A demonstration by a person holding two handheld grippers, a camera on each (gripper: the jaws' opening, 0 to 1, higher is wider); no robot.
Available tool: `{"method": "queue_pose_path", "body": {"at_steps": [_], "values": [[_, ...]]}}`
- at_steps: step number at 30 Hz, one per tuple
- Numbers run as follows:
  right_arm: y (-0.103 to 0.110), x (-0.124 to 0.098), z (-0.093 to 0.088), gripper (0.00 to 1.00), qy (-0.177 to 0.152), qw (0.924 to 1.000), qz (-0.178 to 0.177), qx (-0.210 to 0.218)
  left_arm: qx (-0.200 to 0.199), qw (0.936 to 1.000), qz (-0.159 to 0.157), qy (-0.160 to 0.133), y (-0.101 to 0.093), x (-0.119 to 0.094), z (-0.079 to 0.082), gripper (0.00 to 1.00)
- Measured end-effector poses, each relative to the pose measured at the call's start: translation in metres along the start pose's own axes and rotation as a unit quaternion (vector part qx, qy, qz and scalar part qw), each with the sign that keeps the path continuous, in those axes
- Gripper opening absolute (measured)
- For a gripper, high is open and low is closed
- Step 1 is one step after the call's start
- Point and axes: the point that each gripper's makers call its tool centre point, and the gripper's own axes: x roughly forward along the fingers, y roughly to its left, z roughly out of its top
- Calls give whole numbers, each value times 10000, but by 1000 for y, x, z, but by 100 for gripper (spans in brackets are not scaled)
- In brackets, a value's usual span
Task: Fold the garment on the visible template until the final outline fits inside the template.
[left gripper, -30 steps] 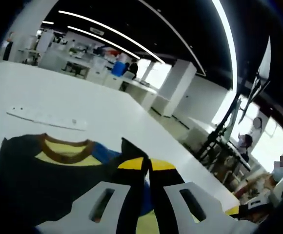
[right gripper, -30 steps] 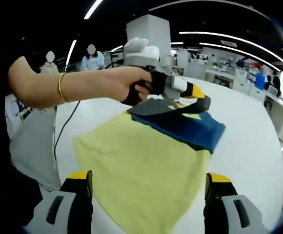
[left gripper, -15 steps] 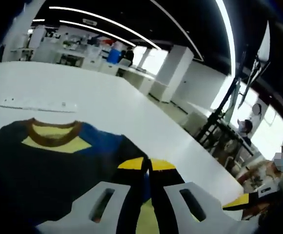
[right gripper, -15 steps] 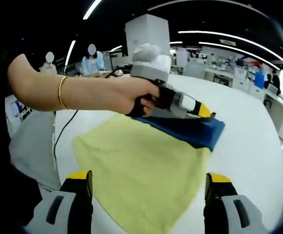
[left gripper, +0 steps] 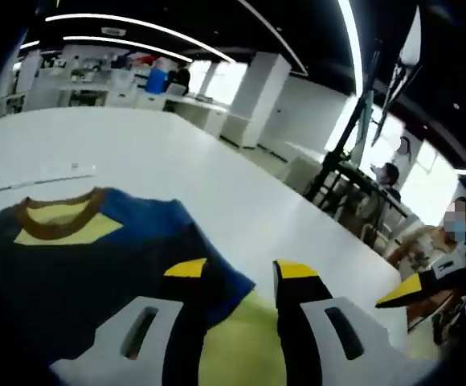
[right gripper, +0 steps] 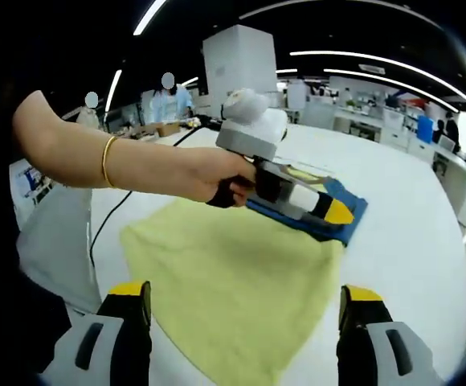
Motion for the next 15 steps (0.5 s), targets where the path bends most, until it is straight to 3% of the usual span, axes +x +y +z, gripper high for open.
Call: {"method": "queue_pose_path", "body": {"at_steps": [4, 10, 15], "values": [[4, -2, 2, 97, -9, 9999, 116, -22, 190, 9995, -179, -172, -5, -15, 9, 59], [9, -7, 0, 99, 99, 9993, 308, -172, 463, 9983, -246, -247, -9, -46, 17, 84], [13, -12, -3, 99, 193, 9984, 432, -305, 765, 9967, -224, -154, -10, -69, 12, 98]]}}
